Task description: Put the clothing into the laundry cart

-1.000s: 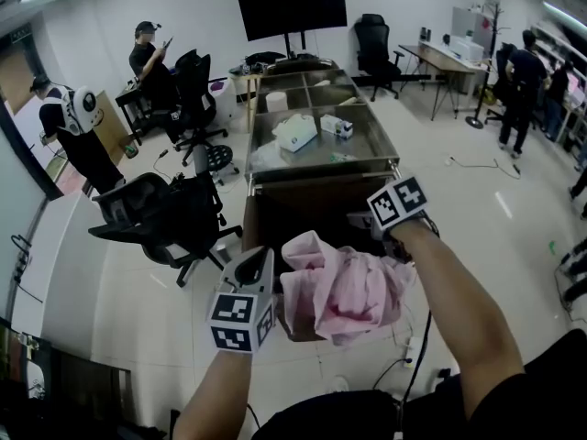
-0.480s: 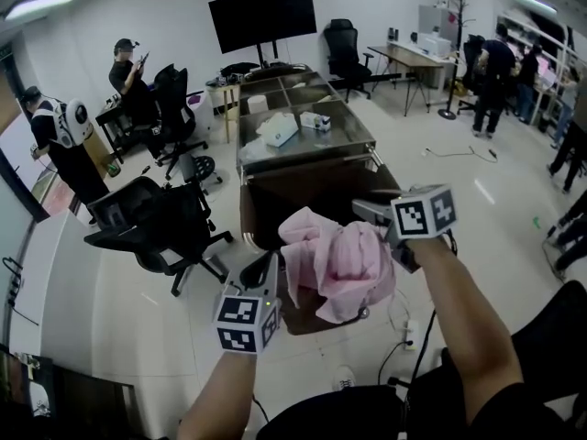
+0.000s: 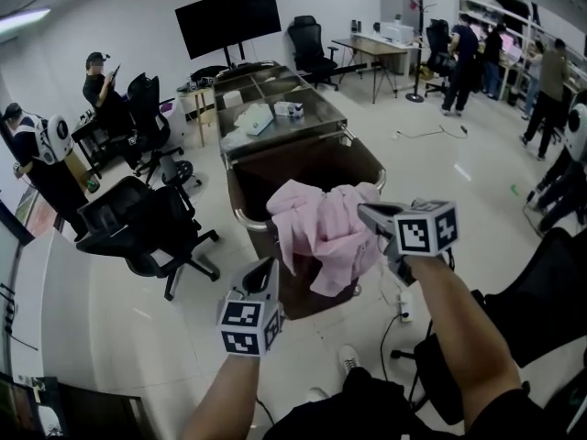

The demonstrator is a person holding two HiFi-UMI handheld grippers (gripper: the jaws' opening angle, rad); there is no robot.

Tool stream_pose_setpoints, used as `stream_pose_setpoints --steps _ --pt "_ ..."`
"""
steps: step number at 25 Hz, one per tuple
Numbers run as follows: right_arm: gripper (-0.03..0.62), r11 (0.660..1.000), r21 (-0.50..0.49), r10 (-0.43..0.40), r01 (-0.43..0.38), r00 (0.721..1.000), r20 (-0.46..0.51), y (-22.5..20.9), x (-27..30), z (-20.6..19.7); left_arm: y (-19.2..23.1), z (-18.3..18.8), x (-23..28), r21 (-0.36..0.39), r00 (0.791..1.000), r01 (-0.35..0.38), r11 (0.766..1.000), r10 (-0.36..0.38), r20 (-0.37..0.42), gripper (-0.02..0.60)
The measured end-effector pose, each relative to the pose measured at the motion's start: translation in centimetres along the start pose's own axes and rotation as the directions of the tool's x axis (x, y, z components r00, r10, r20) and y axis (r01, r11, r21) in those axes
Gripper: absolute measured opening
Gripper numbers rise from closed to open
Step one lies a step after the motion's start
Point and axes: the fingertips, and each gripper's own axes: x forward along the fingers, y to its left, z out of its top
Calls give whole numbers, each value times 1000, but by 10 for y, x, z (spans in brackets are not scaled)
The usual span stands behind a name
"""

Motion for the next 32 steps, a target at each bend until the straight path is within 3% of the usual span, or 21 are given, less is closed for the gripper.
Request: stream_pose_setpoints --steps 2,8,14,32 --pt "5 1000 7 -6 6 1000 9 11 -14 -12 -9 -8 -7 -2 1000 24 1000 -24 -8 0" --pt "5 1000 6 -15 15 1000 9 37 -41 -52 -29 -26 -18 -1 997 68 998 -68 -33 0" --pt "3 999 47 -9 9 1000 5 34 -57 -84 -44 -36 -22 10 996 75 997 -74 -52 0" --pt "2 995 26 91 -92 996 12 7 -93 -98 -93 -49 6 -59 997 18 998 -23 -74 0"
